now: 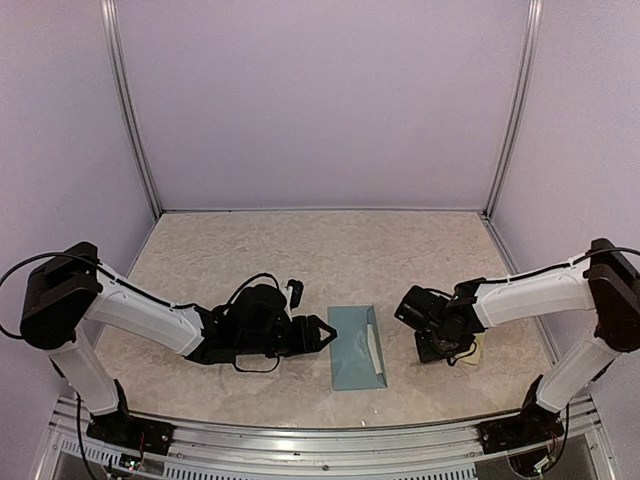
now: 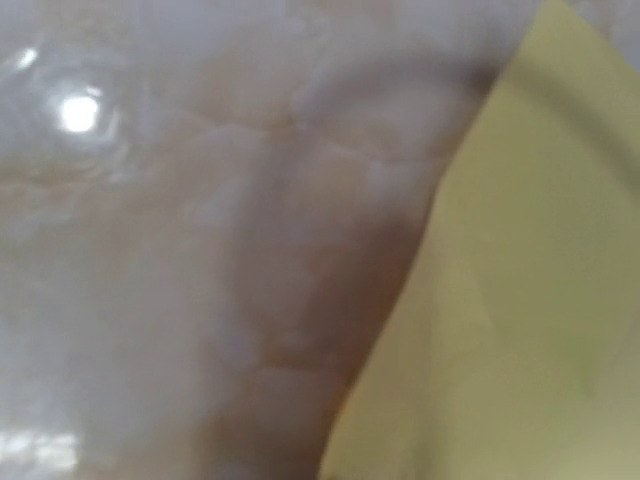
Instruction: Place the letter into the envelope and seal it
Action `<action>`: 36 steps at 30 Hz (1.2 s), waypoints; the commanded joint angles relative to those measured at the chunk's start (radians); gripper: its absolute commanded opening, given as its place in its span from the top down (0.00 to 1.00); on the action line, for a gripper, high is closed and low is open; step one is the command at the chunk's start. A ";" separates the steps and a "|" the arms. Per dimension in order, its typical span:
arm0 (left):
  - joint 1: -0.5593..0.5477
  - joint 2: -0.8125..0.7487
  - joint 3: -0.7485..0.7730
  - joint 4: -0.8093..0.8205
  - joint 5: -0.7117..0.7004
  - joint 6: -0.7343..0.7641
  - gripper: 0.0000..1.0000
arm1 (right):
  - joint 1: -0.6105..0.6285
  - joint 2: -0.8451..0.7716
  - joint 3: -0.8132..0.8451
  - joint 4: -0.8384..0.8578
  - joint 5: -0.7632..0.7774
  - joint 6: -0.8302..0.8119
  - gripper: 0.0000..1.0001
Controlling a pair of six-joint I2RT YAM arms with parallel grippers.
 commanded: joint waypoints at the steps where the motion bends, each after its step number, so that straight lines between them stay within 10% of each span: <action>1: 0.004 -0.019 -0.009 0.017 0.008 -0.003 0.38 | 0.008 0.024 0.014 -0.043 0.073 0.040 1.00; 10: 0.005 -0.040 -0.012 0.001 -0.003 0.006 0.38 | 0.008 -0.104 0.013 0.038 -0.014 -0.020 1.00; 27: 0.089 -0.375 -0.103 0.002 0.157 0.232 0.25 | 0.004 -0.490 -0.019 0.642 -0.986 -0.332 1.00; 36: 0.085 -0.551 -0.153 0.003 0.330 0.367 0.15 | 0.004 -0.498 -0.002 0.731 -1.050 -0.316 1.00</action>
